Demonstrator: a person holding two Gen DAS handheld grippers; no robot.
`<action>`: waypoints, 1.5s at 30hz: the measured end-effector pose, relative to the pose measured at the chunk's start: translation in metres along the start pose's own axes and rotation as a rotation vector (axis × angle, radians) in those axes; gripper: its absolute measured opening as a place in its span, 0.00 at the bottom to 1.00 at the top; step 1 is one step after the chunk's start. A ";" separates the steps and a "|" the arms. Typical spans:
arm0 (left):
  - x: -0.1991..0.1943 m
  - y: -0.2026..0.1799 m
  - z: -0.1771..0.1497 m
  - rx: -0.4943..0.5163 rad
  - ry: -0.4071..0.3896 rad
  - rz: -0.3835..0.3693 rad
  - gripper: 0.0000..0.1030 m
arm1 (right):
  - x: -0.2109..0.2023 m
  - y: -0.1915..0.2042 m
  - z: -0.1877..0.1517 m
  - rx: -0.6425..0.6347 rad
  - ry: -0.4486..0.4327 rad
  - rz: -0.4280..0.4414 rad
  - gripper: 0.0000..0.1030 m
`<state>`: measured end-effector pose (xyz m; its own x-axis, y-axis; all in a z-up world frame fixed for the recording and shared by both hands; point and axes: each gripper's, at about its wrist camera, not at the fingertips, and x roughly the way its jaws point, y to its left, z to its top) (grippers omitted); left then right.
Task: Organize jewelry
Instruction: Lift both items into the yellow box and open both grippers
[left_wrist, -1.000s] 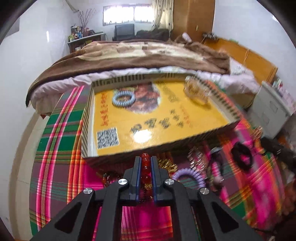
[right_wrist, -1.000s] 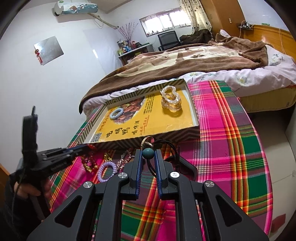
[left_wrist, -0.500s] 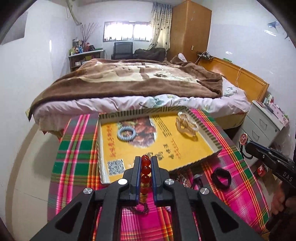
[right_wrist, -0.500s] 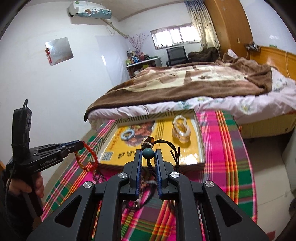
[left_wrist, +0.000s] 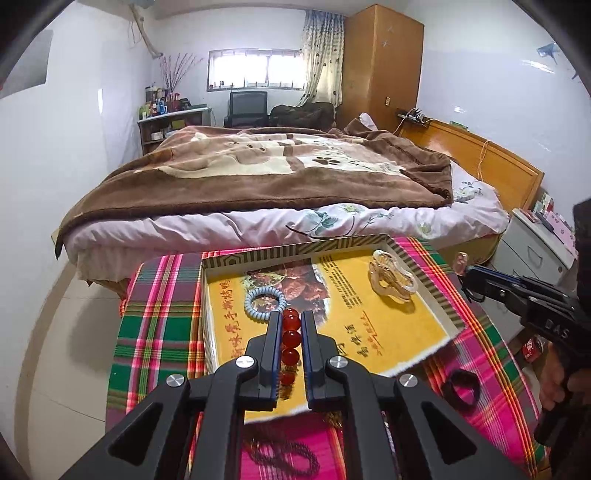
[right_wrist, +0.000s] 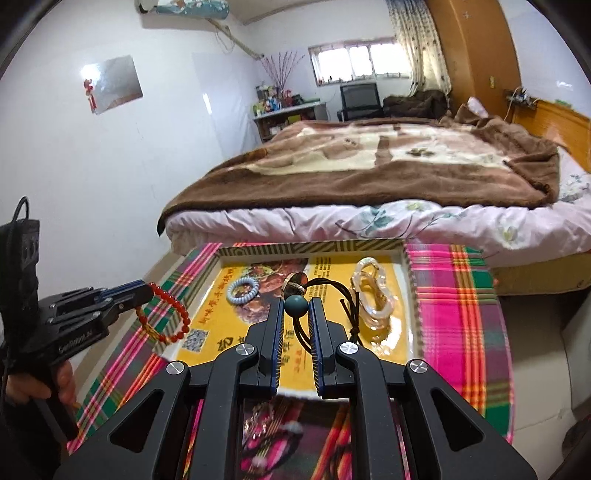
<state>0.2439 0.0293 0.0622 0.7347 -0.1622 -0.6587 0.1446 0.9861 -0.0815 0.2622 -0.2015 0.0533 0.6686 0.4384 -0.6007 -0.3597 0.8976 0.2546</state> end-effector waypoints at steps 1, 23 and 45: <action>0.005 0.001 0.000 -0.006 0.004 -0.004 0.09 | 0.009 -0.002 0.003 0.003 0.011 0.001 0.13; 0.093 0.040 -0.015 -0.081 0.103 0.020 0.09 | 0.169 -0.005 0.043 -0.014 0.304 -0.029 0.13; 0.116 0.062 -0.023 -0.136 0.175 0.065 0.20 | 0.210 0.008 0.039 -0.027 0.384 -0.069 0.14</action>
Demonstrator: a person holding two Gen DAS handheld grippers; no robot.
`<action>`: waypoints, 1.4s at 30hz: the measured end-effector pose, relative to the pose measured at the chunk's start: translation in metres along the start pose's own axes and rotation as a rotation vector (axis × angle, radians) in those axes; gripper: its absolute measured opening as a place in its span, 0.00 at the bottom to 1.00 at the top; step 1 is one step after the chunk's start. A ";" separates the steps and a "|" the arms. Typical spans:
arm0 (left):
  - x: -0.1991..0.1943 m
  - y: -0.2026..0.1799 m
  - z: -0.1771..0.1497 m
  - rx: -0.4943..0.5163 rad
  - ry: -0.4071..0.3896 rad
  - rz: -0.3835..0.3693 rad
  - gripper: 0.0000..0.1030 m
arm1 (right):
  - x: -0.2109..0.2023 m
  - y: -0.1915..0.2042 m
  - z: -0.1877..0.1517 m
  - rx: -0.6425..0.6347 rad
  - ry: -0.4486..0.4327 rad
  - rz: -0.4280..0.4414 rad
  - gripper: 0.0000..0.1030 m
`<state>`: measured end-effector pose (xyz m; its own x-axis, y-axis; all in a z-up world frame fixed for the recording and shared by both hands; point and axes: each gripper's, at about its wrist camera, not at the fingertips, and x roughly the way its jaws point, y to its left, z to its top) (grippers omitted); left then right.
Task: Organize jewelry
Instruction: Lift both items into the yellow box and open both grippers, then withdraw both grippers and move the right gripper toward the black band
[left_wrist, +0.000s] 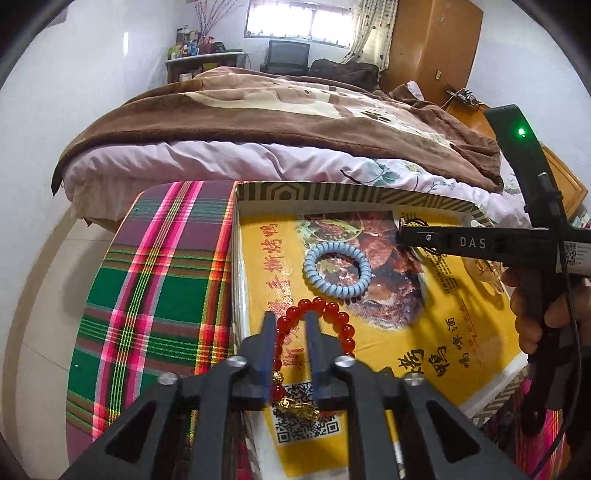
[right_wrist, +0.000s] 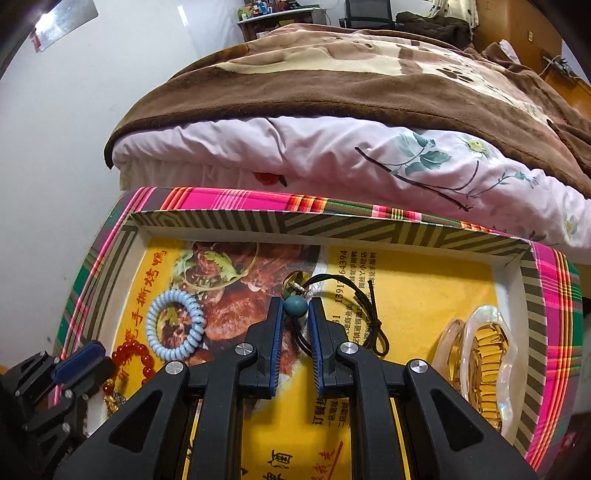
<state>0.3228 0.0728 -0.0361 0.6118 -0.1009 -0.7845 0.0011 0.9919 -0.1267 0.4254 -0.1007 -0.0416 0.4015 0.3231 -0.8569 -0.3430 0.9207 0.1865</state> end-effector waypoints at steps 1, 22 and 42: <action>0.000 0.000 0.000 -0.002 0.002 -0.008 0.22 | -0.001 0.000 0.000 0.000 -0.002 -0.001 0.15; -0.077 -0.022 -0.010 0.028 -0.112 -0.007 0.55 | -0.093 0.015 -0.032 0.003 -0.157 0.055 0.34; -0.124 0.006 -0.096 -0.041 -0.085 -0.047 0.73 | -0.171 -0.036 -0.170 0.093 -0.257 -0.025 0.36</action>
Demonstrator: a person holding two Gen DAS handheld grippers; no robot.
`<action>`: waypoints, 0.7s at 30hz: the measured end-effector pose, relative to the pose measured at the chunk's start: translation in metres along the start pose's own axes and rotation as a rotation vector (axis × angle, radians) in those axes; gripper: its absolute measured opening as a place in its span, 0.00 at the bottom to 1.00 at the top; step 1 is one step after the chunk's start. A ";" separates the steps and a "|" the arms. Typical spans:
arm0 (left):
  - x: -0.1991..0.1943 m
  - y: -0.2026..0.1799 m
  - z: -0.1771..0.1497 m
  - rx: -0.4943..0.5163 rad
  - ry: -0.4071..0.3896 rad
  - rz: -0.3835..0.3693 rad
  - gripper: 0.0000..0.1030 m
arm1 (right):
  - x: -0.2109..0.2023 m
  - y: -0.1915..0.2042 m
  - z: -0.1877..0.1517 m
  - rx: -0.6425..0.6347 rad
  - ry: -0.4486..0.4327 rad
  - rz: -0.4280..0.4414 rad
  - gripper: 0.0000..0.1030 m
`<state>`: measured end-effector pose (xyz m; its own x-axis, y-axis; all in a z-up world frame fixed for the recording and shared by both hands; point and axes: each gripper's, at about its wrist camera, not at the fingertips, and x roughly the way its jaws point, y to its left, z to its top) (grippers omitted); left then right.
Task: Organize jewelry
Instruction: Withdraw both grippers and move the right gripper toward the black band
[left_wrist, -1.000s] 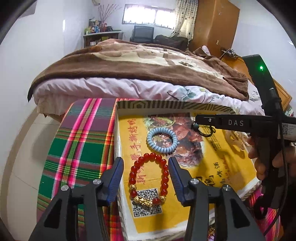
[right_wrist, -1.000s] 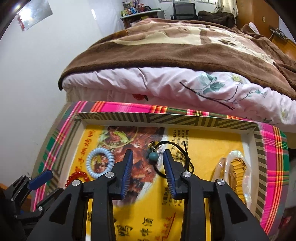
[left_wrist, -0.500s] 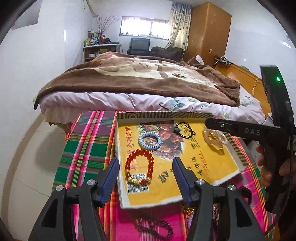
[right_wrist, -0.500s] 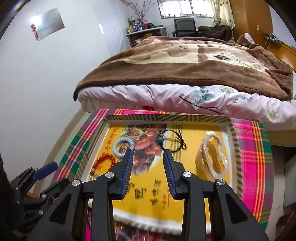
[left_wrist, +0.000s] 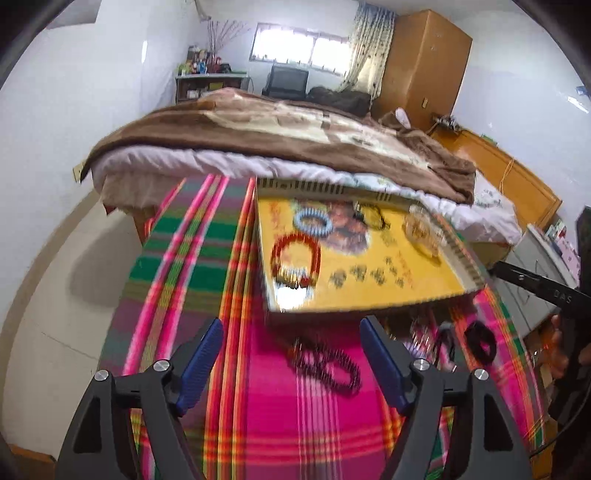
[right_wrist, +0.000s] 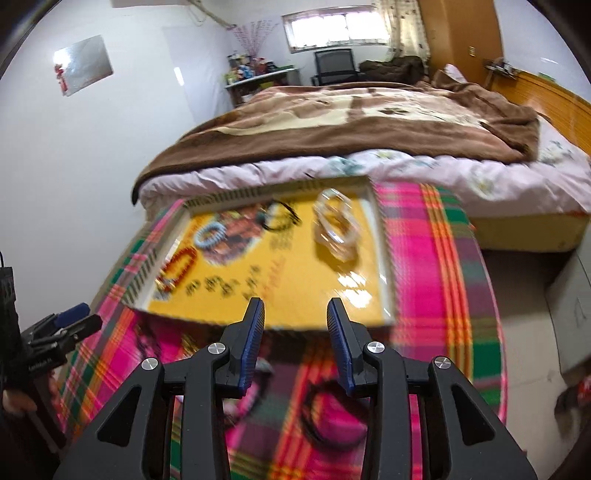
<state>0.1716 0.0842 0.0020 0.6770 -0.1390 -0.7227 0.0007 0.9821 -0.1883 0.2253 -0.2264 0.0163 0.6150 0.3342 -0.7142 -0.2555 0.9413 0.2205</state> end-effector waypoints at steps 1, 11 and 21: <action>0.004 0.000 -0.004 -0.004 0.019 -0.001 0.73 | -0.001 -0.005 -0.007 0.009 0.005 -0.012 0.37; 0.032 -0.004 -0.021 -0.007 0.097 0.003 0.73 | -0.001 -0.032 -0.051 0.009 0.054 -0.105 0.40; 0.044 -0.007 -0.024 -0.005 0.128 0.031 0.73 | 0.017 -0.031 -0.063 -0.057 0.105 -0.131 0.44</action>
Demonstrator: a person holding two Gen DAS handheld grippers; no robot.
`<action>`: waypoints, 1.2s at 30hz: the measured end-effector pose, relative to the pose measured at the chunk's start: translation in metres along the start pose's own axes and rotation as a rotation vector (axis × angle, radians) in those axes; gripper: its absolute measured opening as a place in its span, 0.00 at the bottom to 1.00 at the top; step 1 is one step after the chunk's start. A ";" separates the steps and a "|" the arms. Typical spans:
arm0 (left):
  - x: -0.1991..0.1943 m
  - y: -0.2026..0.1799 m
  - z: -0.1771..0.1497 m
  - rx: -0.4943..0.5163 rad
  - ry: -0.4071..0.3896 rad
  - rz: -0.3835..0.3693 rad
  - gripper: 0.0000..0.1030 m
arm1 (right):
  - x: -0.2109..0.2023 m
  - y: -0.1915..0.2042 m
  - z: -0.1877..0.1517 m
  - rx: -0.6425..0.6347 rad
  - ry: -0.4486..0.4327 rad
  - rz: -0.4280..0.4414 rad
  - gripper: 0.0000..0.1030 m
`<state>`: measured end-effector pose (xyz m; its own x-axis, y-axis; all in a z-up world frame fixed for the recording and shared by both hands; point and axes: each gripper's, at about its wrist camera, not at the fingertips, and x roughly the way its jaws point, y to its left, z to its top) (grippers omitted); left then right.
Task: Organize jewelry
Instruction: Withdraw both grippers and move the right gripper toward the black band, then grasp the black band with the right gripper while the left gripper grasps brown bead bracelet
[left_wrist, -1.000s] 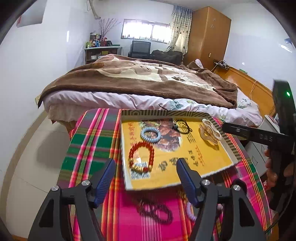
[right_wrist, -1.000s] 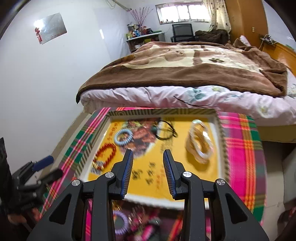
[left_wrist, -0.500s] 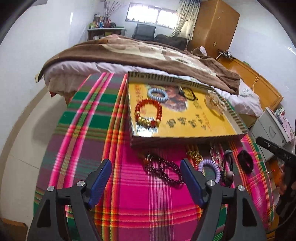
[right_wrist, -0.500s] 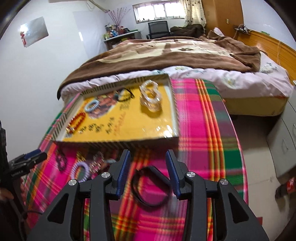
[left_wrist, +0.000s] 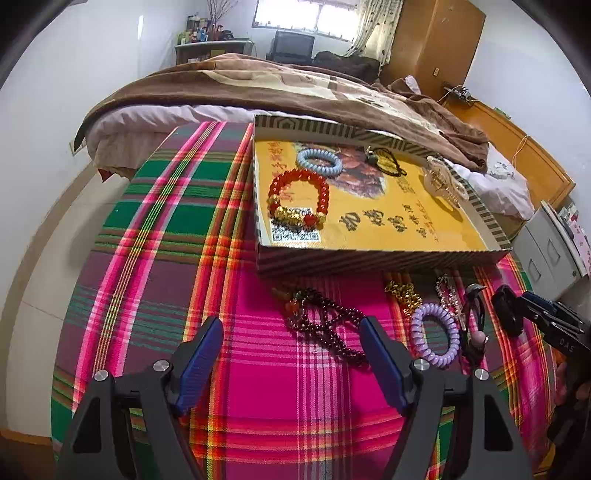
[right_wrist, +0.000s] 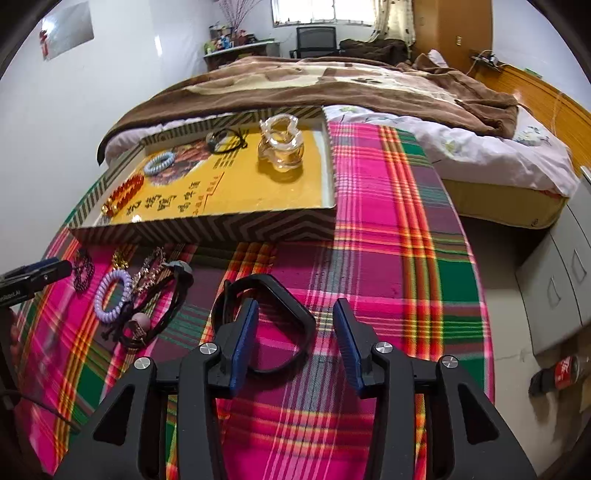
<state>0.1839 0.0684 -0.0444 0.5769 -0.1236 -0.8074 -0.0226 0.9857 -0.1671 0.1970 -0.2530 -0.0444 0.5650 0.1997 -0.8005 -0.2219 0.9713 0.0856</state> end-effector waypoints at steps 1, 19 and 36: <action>0.000 0.000 0.000 0.002 0.000 0.000 0.73 | 0.003 0.001 0.000 -0.010 0.006 -0.002 0.45; 0.022 -0.016 0.006 0.078 0.014 0.145 0.74 | 0.017 0.007 0.002 -0.067 -0.015 -0.028 0.46; 0.018 -0.038 0.003 0.139 -0.021 0.122 0.12 | 0.014 0.008 0.000 -0.066 -0.023 -0.014 0.22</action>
<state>0.1979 0.0294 -0.0510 0.5940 -0.0008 -0.8045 0.0185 0.9997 0.0127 0.2034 -0.2424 -0.0549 0.5866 0.1902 -0.7872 -0.2653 0.9635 0.0350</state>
